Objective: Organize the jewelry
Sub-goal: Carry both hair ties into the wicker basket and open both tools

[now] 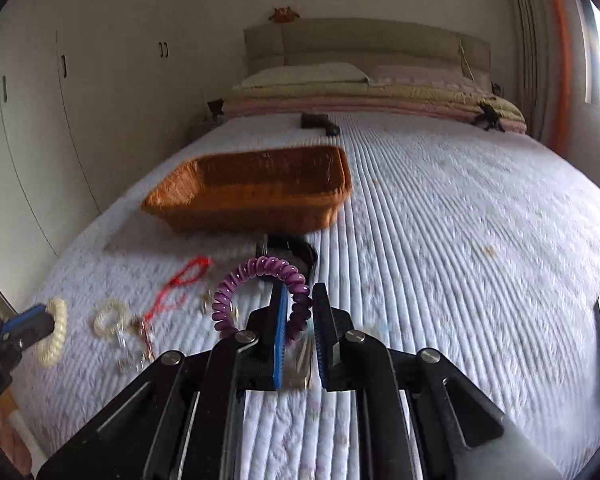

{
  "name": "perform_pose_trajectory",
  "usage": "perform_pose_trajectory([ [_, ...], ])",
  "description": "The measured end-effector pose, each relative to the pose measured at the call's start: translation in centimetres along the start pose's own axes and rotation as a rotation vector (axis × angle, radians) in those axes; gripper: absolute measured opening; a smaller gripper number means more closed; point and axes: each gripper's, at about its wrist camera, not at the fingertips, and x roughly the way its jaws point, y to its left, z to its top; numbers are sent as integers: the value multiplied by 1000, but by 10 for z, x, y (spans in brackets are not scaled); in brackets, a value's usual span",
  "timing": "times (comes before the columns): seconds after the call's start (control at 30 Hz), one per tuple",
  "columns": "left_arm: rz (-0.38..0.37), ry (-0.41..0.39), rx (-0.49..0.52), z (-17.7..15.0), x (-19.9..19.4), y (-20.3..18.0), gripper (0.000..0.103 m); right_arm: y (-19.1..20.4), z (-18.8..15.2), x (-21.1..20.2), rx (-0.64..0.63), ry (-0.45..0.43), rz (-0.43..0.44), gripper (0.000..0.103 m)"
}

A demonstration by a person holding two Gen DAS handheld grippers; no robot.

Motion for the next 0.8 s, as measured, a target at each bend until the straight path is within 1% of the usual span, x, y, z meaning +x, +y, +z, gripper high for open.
perform_pose_trajectory([
  [0.1, -9, -31, -8, 47, 21, 7, 11, 2, 38, 16, 1, -21, 6, 15],
  [0.2, -17, -28, -25, 94, 56, 17, 11, 2, 76, 45, 1, -12, 15, 15],
  [0.27, -21, 0, -40, 122, 90, 24, 11, 1, 97, 69, 3, 11, 25, 15],
  [0.3, -20, 21, -45, 131, 106, 26, 11, 2, 109, 88, 4, 34, 27, 15],
  [0.37, -11, 74, -55, 149, 151, 33, 11, 2, 124, 121, 15, 85, 36, 15],
  [0.4, -1, 103, -58, 154, 169, 35, 11, 2, 129, 140, 24, 120, 41, 15],
  [0.5, 65, 176, -50, 158, 221, 38, 11, -5, 134, 189, 55, 228, 28, 15],
  [0.57, 74, 228, -70, 156, 249, 43, 11, -8, 131, 212, 64, 289, 12, 15],
  [0.63, 81, 256, -80, 154, 265, 46, 11, -6, 127, 226, 56, 326, 4, 15],
  [0.73, 79, 281, -100, 150, 278, 49, 11, -5, 123, 236, 42, 351, -9, 15],
  [0.8, 95, 301, -81, 146, 286, 44, 11, -7, 121, 240, 53, 366, -6, 15],
])
